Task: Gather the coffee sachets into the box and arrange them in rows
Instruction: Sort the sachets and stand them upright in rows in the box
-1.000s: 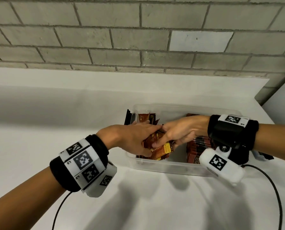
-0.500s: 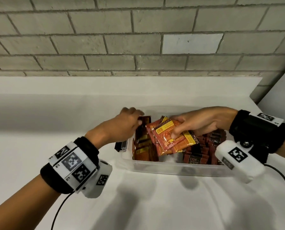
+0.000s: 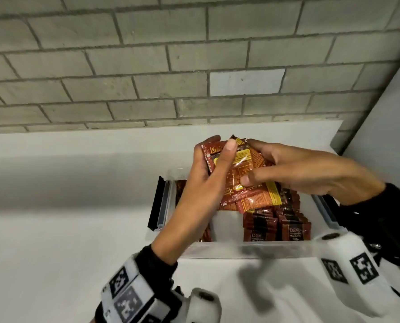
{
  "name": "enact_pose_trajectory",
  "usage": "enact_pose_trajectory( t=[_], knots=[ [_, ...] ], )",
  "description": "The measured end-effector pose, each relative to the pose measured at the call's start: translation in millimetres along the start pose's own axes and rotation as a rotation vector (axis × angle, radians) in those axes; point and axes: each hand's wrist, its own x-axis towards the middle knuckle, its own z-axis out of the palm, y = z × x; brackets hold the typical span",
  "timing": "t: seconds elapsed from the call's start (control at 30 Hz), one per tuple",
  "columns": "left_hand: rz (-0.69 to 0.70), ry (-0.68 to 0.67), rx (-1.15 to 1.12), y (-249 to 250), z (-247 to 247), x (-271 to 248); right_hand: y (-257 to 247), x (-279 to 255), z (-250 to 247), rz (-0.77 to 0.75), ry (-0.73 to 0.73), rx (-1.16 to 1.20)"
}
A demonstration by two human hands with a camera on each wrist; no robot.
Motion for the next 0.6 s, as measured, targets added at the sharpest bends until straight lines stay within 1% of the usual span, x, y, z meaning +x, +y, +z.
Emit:
enact_pose_trajectory(
  t=[0.07,0.17,0.23,0.3,0.33,0.47,0.5,0.53,0.57,0.6],
  knots=[
    [-0.002,0.06,-0.061,-8,12,-4,8,-4,6,-0.017,0.053,0.013],
    [-0.076,0.065,-0.24,-16,22,-7,20,-12,9,-0.029,0.105,0.115],
    [-0.14,0.066,-0.412,-22,24,-8,27,-14,10,-0.04,0.111,0.146],
    [-0.21,0.071,-0.603,-28,26,-9,33,-17,11,-0.056,0.114,0.118],
    [-0.258,0.052,-0.676,-31,26,-11,34,-18,12,-0.053,0.107,0.103],
    [-0.446,-0.174,-0.826,-40,26,-18,42,-17,17,-0.032,0.135,-0.035],
    [-0.462,-0.196,-0.848,-40,27,-20,44,-16,20,-0.032,0.158,-0.127],
    [-0.462,-0.191,-0.851,-42,27,-20,45,-16,21,-0.031,0.184,-0.25],
    [-0.451,-0.167,-0.837,-44,26,-19,47,-16,21,-0.039,0.224,-0.381],
    [-0.436,-0.136,-0.81,-45,25,-18,48,-16,23,-0.056,0.28,-0.436]
  ],
)
